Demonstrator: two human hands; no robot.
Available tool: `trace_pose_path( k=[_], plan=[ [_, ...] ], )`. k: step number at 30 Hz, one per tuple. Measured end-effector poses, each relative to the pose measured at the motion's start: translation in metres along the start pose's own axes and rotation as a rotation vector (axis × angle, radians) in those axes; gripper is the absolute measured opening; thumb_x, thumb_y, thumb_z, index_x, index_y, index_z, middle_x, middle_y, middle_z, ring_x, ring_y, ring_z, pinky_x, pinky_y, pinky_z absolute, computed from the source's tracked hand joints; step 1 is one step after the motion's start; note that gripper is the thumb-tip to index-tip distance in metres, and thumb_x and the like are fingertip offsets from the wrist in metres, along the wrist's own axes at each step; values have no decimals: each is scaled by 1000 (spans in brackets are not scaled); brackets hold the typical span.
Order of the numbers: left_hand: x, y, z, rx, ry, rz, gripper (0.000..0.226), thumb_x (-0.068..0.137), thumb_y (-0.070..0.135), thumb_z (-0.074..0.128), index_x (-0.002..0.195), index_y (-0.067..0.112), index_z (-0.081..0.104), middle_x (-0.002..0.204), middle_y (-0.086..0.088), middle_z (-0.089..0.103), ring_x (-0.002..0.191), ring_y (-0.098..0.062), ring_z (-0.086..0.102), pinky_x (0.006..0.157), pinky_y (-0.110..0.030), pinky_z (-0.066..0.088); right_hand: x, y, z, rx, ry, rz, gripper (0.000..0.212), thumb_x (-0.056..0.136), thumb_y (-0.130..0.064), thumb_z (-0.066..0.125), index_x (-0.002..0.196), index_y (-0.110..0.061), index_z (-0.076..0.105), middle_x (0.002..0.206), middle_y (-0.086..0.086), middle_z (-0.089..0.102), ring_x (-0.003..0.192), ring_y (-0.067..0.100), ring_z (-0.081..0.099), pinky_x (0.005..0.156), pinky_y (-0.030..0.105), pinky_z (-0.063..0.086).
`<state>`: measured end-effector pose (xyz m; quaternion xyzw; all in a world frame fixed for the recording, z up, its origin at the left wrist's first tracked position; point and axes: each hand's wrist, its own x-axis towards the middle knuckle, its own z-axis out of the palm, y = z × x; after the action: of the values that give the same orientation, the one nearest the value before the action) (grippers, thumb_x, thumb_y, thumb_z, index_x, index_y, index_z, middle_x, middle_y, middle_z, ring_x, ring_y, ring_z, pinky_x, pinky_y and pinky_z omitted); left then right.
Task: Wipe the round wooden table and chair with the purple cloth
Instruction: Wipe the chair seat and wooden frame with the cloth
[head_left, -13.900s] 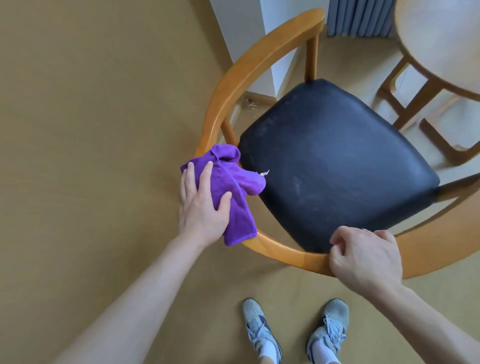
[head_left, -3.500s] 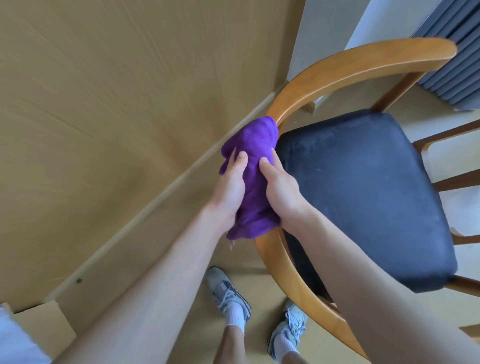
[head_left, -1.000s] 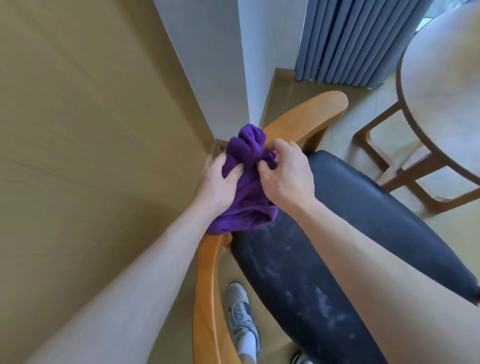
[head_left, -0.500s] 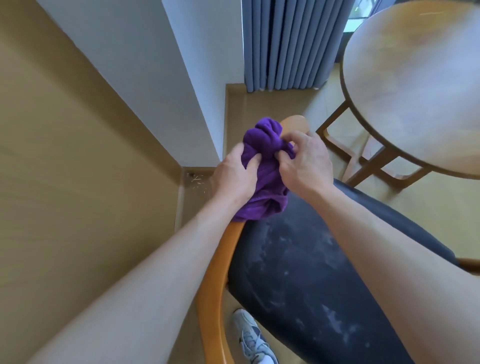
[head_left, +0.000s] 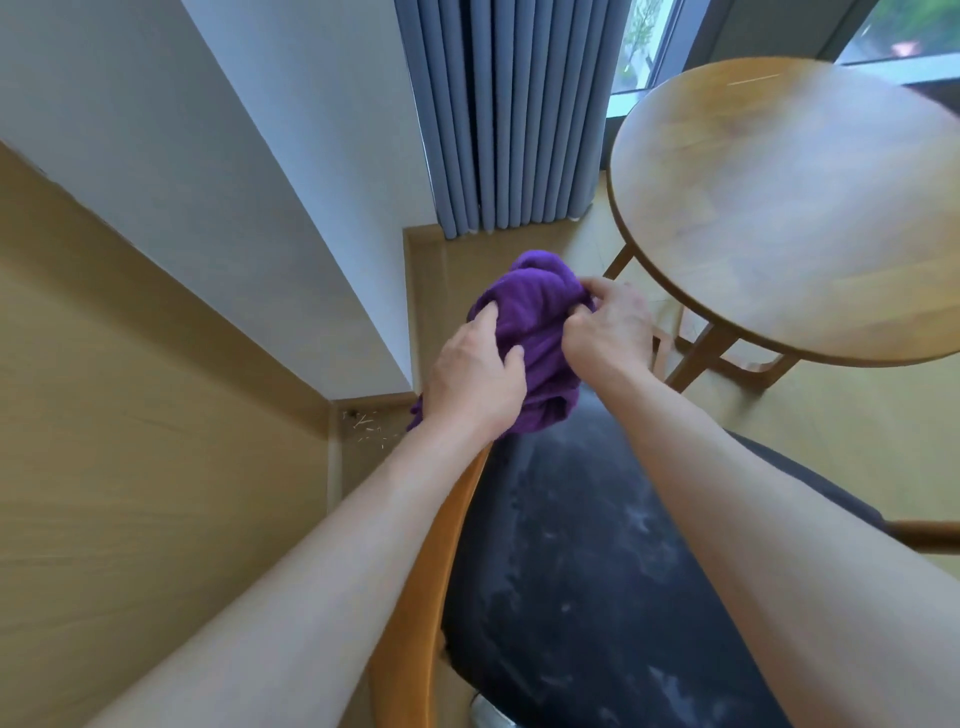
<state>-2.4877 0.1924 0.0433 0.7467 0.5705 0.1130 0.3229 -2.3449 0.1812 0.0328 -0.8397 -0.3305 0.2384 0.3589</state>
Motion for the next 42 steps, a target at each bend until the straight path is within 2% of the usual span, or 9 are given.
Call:
trace_pose_path(
  k=[2,4,9,17,22,26,33,37,42],
  plan=[
    [-15,-13,-15,-54,-14,54,56,99,29,57,153,32,42,149,3,55,133,-21,54,112,-40,45,-1,5,-5,130,-21,118,50,90,-5,44,125,-27,71,108,-4,66,96,9,62,82,10,50],
    [-30,-29,-27,-191,10,94,56,96,22,60,149,35,48,144,10,58,129,-8,56,112,-32,47,-8,5,-2,306,-113,156,50,96,-15,51,145,-24,56,128,0,64,116,16,61,106,31,50],
    [-51,-58,-22,-236,8,32,63,100,20,60,156,32,35,157,10,43,143,-10,41,117,-42,42,-40,-5,38,77,-286,-83,91,86,-56,68,158,-43,14,164,5,13,149,31,26,118,50,34],
    [-74,-68,9,108,96,101,71,96,49,42,160,37,13,170,8,17,154,-13,23,124,-39,22,17,-5,45,-11,-180,10,44,100,-59,45,127,-25,55,119,3,59,103,23,59,78,33,41],
    [-74,-66,9,120,118,88,73,94,47,35,162,30,15,170,5,18,155,-13,21,126,-37,18,-28,0,59,-70,-37,-160,52,108,-39,40,158,-26,31,164,14,24,150,31,25,120,42,30],
    [-75,-65,6,104,132,129,75,92,36,33,164,31,12,172,5,11,157,-9,13,124,-29,9,-65,13,56,-50,-106,-275,58,109,-24,41,164,-26,19,172,5,-5,159,27,-7,128,47,17],
    [-74,-65,7,98,130,153,75,90,26,32,164,26,19,172,3,14,157,-14,16,126,-43,24,-128,40,24,100,-248,-373,54,103,-13,53,155,-25,44,167,-13,26,155,8,22,124,35,31],
    [-76,-67,8,128,137,142,75,88,26,37,162,23,26,171,0,19,157,-18,19,126,-45,23,-117,28,4,108,-154,-329,39,84,-20,58,121,-26,69,144,-11,50,138,8,41,115,47,40],
    [-76,-67,7,160,107,166,69,92,29,38,160,28,27,170,5,21,156,-18,20,125,-46,20,-62,-4,17,-213,-191,-487,51,96,-47,41,143,-32,52,164,-1,29,156,26,12,127,55,7]
  ],
)
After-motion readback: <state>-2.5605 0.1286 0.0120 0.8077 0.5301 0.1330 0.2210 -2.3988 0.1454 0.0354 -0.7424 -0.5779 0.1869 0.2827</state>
